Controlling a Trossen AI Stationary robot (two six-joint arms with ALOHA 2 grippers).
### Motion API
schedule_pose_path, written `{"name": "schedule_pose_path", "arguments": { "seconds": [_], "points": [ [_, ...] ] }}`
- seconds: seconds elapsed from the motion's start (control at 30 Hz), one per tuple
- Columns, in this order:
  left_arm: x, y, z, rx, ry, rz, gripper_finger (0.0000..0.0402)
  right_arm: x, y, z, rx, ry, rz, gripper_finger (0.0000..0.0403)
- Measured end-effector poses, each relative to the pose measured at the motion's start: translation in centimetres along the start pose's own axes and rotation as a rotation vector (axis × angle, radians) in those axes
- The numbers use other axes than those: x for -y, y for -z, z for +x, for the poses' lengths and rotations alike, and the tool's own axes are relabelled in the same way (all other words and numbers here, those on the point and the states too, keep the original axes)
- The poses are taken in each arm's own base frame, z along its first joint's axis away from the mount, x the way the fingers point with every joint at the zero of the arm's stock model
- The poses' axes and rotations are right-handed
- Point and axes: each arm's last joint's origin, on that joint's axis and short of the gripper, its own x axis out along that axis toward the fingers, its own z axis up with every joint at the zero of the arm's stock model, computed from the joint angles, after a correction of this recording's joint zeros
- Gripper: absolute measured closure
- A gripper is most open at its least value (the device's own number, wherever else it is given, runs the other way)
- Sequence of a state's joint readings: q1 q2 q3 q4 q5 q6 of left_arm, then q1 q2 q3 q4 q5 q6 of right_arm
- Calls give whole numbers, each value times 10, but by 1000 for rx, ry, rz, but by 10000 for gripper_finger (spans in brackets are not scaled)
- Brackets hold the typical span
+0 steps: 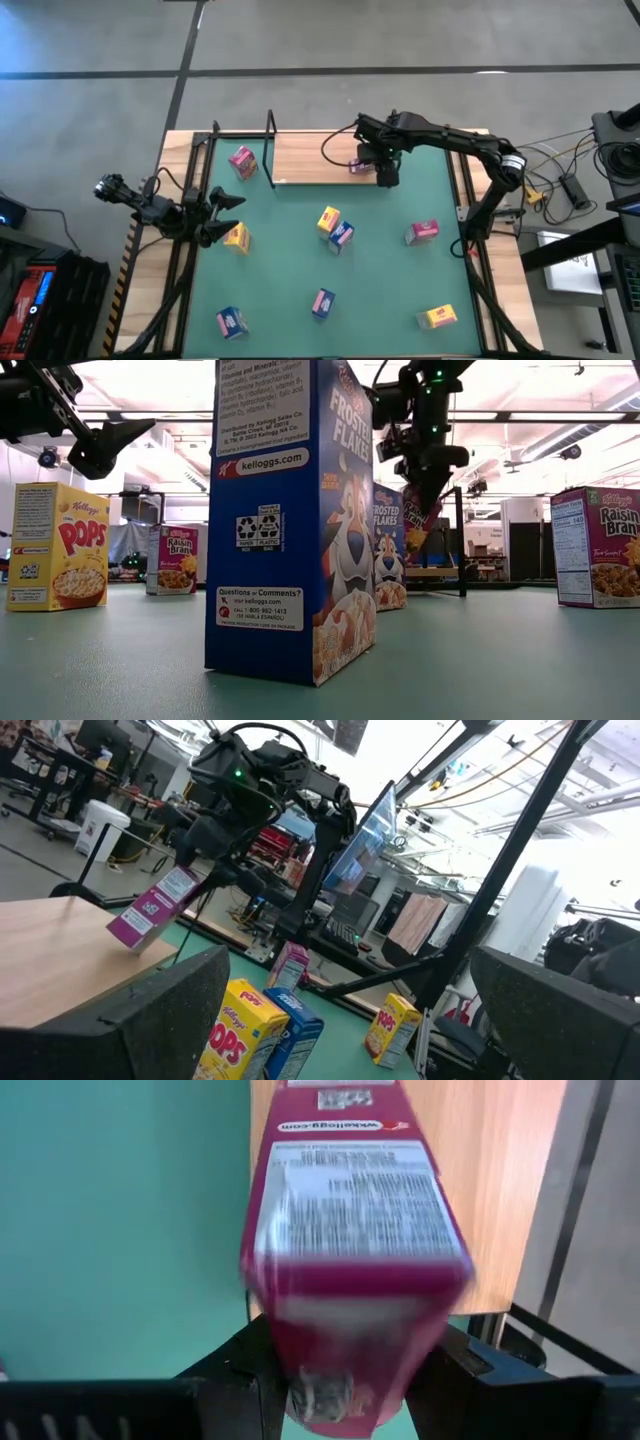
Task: Stack cereal on shelf
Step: Put the top right pink cereal box on the shelf
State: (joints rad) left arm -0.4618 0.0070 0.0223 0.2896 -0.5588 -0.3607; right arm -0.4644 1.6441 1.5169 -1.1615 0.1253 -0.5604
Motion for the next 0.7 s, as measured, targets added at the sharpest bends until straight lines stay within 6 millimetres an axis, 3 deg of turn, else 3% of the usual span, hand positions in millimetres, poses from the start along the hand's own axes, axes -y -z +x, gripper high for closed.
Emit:
{"name": "schedule_pose_path", "arguments": {
  "seconds": [0.23, 0.7],
  "points": [
    [0, 0, 0, 0, 0, 0, 3, 0, -2, 5, -8, -16, -20, 244],
    [0, 0, 0, 0, 0, 0, 3, 3, -4, -9, 7, -11, -36, 227]
  ]
}}
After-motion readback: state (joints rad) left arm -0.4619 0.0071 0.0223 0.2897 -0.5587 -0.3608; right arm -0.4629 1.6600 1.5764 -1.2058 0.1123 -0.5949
